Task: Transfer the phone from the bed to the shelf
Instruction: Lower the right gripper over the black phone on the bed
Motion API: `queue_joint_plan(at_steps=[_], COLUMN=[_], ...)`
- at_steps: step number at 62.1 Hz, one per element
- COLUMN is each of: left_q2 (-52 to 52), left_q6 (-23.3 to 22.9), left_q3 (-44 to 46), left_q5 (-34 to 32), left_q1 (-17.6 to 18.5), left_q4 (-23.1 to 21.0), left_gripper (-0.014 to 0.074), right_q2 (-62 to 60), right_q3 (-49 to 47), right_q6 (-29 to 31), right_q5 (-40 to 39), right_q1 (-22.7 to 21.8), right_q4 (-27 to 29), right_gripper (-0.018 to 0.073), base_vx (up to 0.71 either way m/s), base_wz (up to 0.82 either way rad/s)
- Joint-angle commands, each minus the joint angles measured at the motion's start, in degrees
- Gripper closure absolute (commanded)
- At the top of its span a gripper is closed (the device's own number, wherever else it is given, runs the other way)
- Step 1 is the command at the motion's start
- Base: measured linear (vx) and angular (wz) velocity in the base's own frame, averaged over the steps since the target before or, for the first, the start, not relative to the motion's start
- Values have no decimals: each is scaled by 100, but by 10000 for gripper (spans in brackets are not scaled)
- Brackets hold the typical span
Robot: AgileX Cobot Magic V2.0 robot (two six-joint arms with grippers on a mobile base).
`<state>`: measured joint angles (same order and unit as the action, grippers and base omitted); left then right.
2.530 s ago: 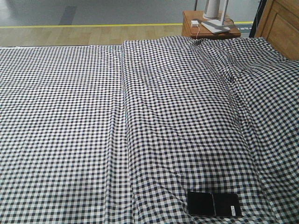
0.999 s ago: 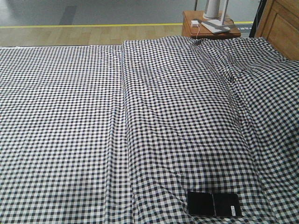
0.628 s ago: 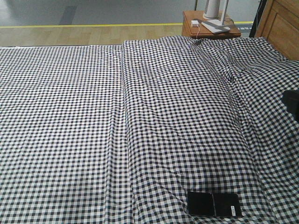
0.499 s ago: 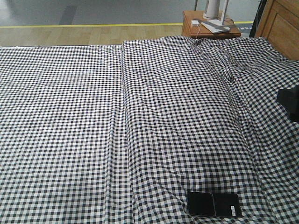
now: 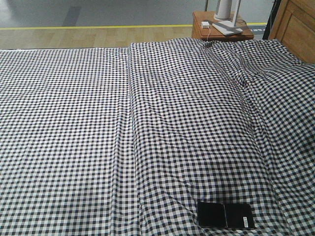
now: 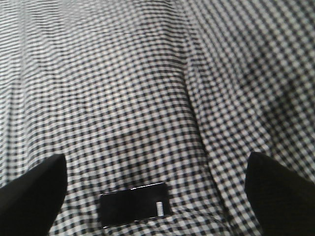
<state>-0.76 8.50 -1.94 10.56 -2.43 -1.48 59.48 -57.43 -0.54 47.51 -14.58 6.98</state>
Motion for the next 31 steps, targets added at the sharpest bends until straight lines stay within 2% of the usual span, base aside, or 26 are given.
queue_joint_plan(at_steps=[1, 14, 31], left_q2=[-77, -77, -77], left_q6=[-33, -33, -33], left_q3=[122, 122, 122], left_q5=[-415, -415, -415], left_q1=[20, 20, 20], left_q4=[-52, -52, -52], left_gripper=[595, 595, 595], right_q2=[231, 1396, 3382], right_q3=[-243, -243, -245], right_q6=[258, 1305, 3571], right_q5=[-265, -438, -514], right_q1=[-356, -824, -1291], right_q4=[274, 1227, 2935], right_gripper=[-126, -119, -109], base_vx=[0, 0, 0], base_wz=[0, 0, 0])
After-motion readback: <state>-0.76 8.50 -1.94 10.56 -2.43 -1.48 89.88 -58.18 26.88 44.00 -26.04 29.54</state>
